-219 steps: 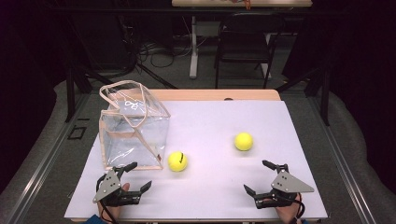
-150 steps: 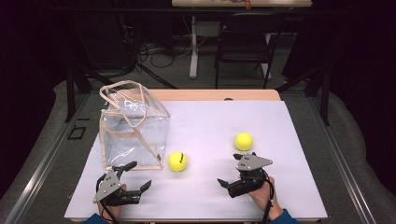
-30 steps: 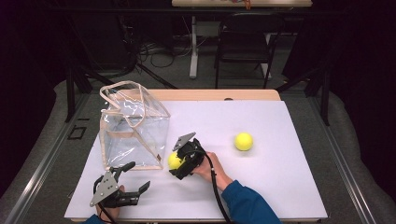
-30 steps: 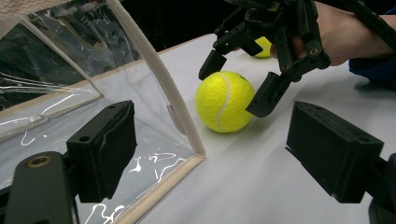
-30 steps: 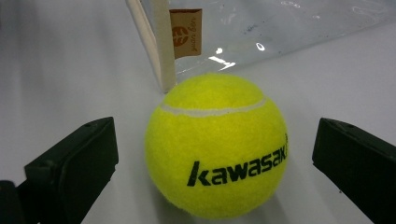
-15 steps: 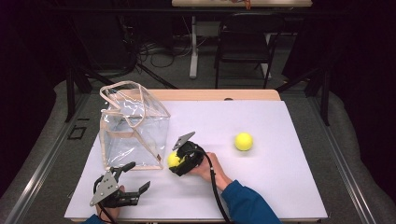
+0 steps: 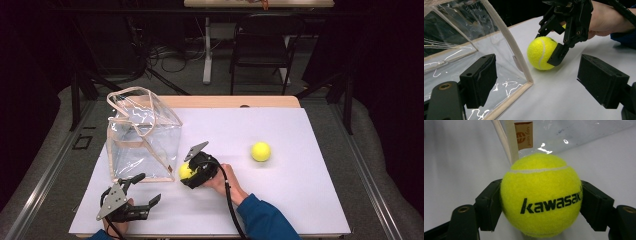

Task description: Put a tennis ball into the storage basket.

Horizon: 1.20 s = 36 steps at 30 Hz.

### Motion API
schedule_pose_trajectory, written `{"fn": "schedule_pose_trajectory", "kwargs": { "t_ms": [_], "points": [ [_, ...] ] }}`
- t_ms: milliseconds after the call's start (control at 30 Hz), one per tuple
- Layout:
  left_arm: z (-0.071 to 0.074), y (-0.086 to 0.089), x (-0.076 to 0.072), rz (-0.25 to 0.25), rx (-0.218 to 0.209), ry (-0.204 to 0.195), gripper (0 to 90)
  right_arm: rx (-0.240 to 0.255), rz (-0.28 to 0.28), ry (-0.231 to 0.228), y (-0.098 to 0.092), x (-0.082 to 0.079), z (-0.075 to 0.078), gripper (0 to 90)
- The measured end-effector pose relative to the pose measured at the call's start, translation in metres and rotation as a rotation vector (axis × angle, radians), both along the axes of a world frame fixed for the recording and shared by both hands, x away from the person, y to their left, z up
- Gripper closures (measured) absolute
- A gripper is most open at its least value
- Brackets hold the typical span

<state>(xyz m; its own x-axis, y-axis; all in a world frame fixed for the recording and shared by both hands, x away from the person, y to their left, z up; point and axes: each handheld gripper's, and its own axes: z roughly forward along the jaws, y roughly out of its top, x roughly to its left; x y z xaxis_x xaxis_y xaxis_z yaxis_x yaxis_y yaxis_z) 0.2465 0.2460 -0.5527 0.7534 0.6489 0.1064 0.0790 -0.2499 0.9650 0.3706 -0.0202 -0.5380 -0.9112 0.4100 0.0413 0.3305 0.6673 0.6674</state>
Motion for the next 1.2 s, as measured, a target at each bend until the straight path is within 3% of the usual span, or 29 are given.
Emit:
{"fn": "schedule_pose_trajectory", "kwargs": {
  "t_ms": [1200],
  "points": [
    [0.001, 0.0, -0.001, 0.006, -0.006, -0.001, 15.7, 0.034, -0.035, -0.063, -0.017, 0.0, 0.026, 26.6]
  ]
}}
